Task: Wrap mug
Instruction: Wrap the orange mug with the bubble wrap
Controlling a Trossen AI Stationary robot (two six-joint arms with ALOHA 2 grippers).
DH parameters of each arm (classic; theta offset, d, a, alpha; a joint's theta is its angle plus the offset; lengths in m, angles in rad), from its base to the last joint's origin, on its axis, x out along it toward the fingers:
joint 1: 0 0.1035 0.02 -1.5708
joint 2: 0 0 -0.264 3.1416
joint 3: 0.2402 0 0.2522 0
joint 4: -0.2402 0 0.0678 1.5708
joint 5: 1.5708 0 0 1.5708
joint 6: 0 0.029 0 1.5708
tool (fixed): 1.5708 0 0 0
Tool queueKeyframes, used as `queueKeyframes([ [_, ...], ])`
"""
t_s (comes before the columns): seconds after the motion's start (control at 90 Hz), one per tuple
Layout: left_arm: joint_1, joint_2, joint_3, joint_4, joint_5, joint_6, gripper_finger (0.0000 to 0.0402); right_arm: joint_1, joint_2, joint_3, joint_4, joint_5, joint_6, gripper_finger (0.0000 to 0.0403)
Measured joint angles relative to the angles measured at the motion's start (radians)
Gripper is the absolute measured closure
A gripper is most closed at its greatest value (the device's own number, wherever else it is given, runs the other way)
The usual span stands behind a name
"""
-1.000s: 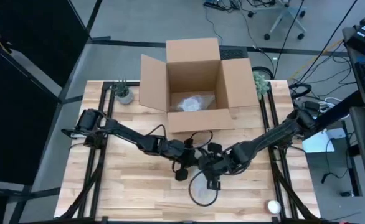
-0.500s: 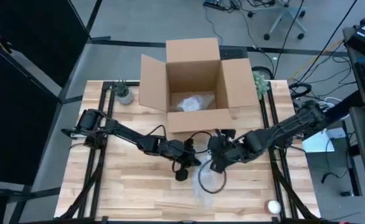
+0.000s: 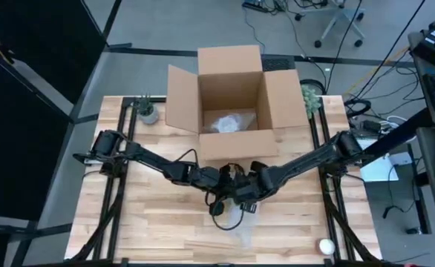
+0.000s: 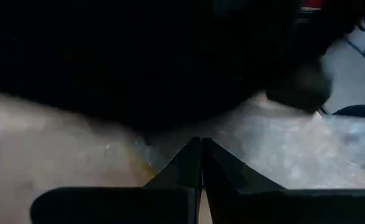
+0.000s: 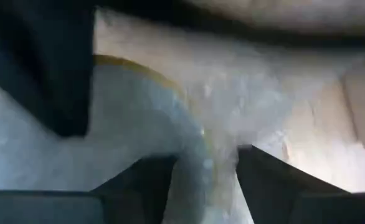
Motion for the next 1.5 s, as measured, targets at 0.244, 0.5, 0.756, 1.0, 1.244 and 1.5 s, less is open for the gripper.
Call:
queueKeyframes([
  [0.244,-0.001,-0.001,-0.002,-0.010,0.000,-0.001,0.0400,0.006,0.059,0.001,0.039,0.041,0.006,0.0243],
  [0.5,-0.003,-0.137,-0.006,-0.181,-0.002,0.001,0.0400,0.019,0.024,-0.005,0.066,0.089,0.007,0.0243],
  [0.756,-0.021,-0.258,-0.005,-0.340,-0.010,0.029,0.0400,0.020,0.021,-0.008,0.061,0.087,-0.007,0.0243],
  [1.0,-0.048,-0.165,-0.004,-0.197,-0.013,0.078,0.0400,0.021,0.021,-0.008,0.064,0.089,-0.007,0.0243],
  [1.244,-0.028,-0.063,-0.003,-0.009,-0.002,0.086,0.0400,0.027,0.019,-0.009,0.058,0.096,-0.012,0.0243],
  [1.5,0.000,0.042,0.004,0.086,0.013,0.073,0.0400,0.042,0.007,-0.010,0.040,0.085,-0.038,0.0243],
])
